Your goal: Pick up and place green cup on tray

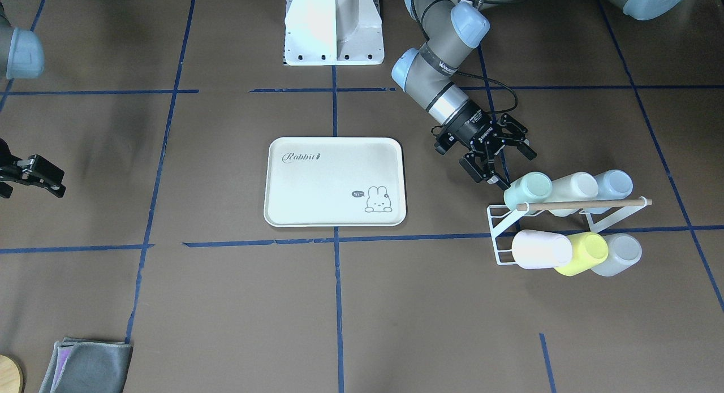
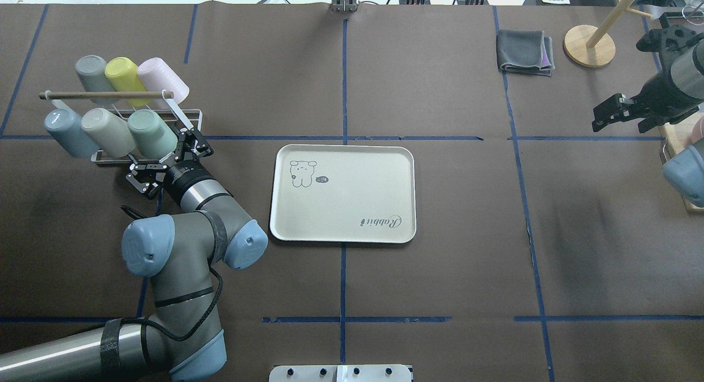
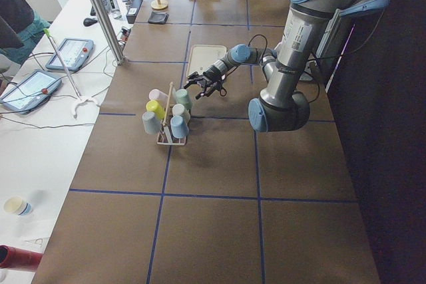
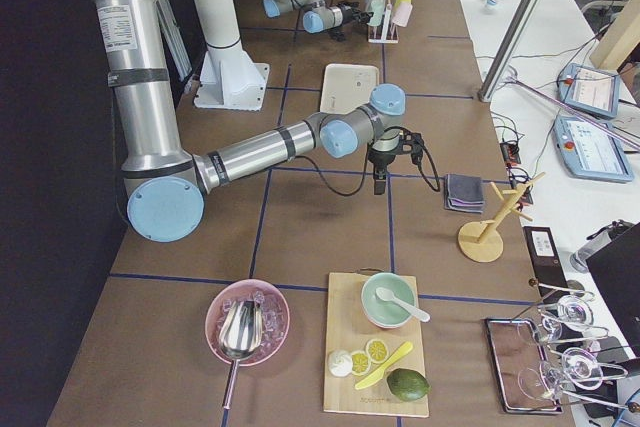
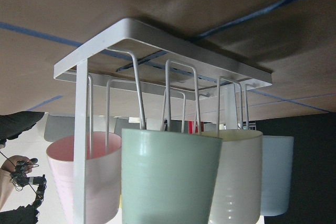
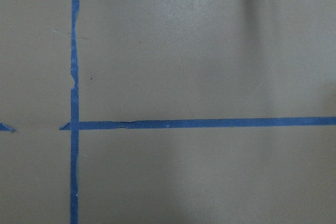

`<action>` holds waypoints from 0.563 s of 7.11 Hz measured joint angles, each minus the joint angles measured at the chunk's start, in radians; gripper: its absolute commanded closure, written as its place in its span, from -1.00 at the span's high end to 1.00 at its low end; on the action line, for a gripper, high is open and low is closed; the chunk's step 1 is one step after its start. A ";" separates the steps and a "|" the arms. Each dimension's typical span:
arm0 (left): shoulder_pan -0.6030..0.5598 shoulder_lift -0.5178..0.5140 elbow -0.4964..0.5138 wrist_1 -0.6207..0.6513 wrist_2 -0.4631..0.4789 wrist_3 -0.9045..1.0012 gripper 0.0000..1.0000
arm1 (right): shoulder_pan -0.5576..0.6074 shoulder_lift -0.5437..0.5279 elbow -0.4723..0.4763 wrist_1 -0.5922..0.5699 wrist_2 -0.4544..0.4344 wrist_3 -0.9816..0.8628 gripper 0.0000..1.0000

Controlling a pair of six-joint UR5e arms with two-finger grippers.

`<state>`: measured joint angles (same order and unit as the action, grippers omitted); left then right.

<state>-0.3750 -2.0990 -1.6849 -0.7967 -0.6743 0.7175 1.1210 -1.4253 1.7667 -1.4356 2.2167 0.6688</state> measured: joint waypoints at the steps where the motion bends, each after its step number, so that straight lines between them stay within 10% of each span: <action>1: -0.016 0.000 0.012 -0.018 0.015 0.009 1.00 | 0.000 0.000 0.000 0.000 0.000 0.000 1.00; 4: -0.031 0.000 0.061 -0.089 0.055 0.046 1.00 | -0.001 0.001 -0.001 0.001 0.000 0.000 1.00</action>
<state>-0.4058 -2.0985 -1.6240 -0.8860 -0.6191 0.7635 1.1199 -1.4246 1.7658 -1.4343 2.2163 0.6688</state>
